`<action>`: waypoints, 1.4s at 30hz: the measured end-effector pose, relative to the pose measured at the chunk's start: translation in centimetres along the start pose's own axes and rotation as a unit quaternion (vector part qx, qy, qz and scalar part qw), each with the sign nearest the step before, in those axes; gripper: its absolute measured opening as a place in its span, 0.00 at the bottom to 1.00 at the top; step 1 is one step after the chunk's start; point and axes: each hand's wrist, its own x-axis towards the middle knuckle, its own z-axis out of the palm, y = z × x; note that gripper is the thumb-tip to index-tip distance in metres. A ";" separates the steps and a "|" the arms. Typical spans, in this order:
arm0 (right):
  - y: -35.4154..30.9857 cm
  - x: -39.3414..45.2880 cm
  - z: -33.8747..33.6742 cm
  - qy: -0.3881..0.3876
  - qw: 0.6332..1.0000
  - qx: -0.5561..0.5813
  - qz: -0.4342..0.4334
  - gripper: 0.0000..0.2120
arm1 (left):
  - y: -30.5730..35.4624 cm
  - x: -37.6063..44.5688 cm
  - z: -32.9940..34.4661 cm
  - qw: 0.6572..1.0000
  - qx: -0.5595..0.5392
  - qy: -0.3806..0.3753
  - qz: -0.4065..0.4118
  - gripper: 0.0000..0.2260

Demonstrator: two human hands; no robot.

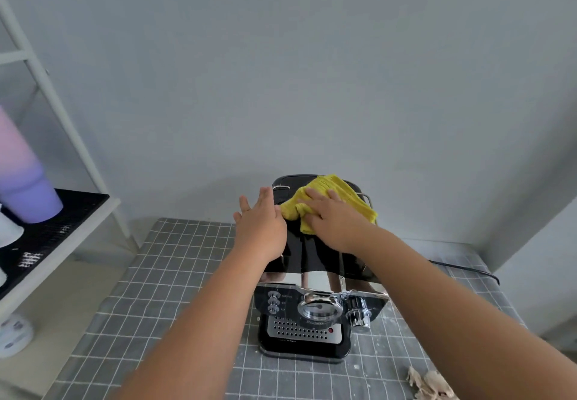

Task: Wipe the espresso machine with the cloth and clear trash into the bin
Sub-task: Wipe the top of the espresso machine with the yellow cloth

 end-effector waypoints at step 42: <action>-2.2 3.8 0.9 -0.050 0.985 -0.156 -0.058 0.25 | -1.5 1.0 1.0 0.999 0.007 0.047 -0.021 0.26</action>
